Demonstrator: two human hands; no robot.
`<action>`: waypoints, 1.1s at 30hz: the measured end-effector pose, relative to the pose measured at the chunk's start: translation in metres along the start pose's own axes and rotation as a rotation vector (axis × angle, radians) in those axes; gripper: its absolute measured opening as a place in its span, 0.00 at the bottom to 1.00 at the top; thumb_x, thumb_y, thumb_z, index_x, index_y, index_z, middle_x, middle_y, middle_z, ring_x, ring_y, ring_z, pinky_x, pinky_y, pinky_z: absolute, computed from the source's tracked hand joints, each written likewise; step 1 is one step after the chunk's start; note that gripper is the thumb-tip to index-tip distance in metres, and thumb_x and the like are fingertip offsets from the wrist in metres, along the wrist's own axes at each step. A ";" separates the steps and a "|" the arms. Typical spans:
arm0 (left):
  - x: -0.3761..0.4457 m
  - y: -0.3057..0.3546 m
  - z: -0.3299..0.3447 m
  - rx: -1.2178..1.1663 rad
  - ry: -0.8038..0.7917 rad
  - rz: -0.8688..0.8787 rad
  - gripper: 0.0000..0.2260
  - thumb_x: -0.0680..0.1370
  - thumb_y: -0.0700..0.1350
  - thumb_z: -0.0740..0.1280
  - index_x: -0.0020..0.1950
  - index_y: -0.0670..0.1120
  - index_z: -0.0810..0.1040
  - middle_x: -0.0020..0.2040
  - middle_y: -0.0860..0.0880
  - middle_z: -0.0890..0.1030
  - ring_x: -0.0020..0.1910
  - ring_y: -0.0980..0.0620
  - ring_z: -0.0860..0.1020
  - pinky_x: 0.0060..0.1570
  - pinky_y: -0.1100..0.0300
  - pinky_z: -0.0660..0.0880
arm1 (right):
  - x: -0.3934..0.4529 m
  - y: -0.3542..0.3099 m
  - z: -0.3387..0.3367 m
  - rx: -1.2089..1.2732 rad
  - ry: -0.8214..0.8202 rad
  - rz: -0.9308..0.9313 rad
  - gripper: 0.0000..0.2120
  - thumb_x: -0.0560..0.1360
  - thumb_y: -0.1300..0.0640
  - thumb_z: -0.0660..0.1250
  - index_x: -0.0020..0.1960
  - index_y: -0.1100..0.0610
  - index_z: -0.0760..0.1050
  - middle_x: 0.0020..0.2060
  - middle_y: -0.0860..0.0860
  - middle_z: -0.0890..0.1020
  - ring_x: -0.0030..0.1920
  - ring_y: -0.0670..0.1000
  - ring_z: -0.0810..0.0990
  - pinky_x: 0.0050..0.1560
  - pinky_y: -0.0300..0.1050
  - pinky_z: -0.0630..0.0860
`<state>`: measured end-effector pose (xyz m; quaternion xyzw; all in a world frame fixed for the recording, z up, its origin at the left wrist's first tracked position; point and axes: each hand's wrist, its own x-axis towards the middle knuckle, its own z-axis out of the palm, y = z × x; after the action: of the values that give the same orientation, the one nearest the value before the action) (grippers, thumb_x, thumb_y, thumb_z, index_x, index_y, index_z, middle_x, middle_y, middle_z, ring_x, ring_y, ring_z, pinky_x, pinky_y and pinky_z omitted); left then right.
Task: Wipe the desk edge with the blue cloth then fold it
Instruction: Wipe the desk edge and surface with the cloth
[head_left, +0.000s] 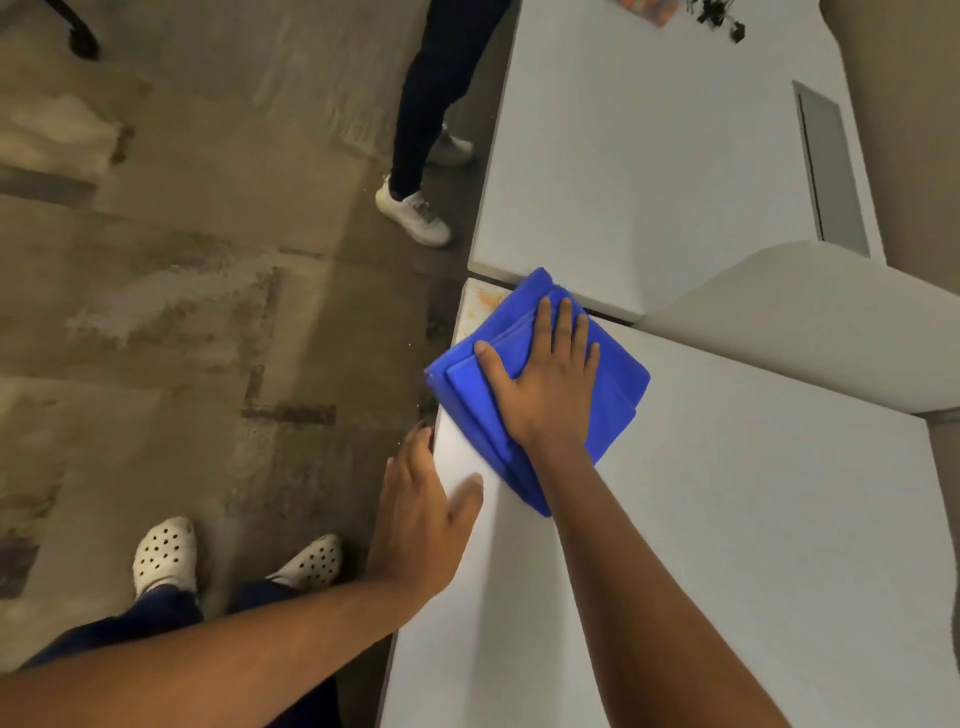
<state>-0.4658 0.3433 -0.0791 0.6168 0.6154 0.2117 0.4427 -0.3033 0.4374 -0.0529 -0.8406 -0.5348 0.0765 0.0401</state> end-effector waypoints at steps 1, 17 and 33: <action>0.001 0.000 0.001 0.015 0.008 0.006 0.36 0.78 0.62 0.61 0.80 0.45 0.60 0.75 0.44 0.73 0.71 0.43 0.75 0.68 0.43 0.76 | 0.002 -0.002 0.000 -0.003 -0.009 -0.049 0.43 0.81 0.27 0.47 0.87 0.51 0.44 0.87 0.52 0.50 0.87 0.57 0.47 0.87 0.59 0.46; 0.002 -0.007 0.010 0.057 -0.012 -0.030 0.52 0.68 0.82 0.61 0.82 0.50 0.54 0.78 0.45 0.69 0.75 0.43 0.73 0.70 0.39 0.75 | 0.015 0.091 -0.021 0.158 -0.114 -0.351 0.27 0.88 0.43 0.53 0.86 0.47 0.57 0.86 0.44 0.58 0.86 0.47 0.54 0.87 0.52 0.50; -0.017 -0.020 -0.036 0.659 -0.689 1.215 0.36 0.82 0.64 0.60 0.84 0.44 0.65 0.86 0.43 0.59 0.86 0.46 0.51 0.84 0.45 0.49 | 0.000 -0.024 -0.001 0.041 -0.079 -0.422 0.30 0.88 0.42 0.50 0.86 0.51 0.54 0.87 0.48 0.56 0.87 0.54 0.52 0.87 0.55 0.48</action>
<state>-0.5088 0.3339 -0.0721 0.9774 0.0273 0.0195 0.2089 -0.3242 0.4477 -0.0485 -0.7052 -0.6985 0.1101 0.0514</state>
